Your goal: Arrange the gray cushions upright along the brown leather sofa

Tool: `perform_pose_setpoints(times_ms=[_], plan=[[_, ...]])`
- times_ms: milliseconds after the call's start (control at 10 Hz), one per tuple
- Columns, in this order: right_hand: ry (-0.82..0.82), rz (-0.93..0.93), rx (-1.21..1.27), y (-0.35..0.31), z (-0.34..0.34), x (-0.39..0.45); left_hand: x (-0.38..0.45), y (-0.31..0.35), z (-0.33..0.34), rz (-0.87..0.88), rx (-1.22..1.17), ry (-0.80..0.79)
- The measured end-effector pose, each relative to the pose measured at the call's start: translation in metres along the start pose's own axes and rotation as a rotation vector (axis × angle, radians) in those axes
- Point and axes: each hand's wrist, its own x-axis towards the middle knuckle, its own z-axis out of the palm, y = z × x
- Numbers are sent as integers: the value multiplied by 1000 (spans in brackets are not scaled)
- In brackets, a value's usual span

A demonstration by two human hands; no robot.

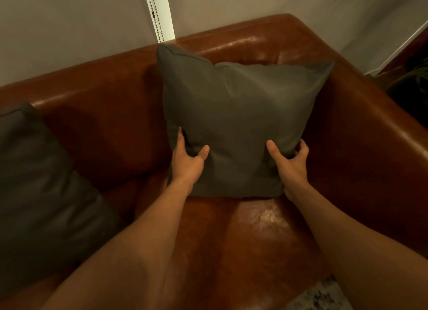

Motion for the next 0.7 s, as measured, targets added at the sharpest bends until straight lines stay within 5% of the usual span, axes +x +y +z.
perform_pose_setpoints(times_ms=[400,700], plan=[[53,56,-52,1,-1,-19,-21,-5,-35,-11,37,-49],[220,-100,-225,-6,22,-64,-48,0,-94,-60,205,-3]])
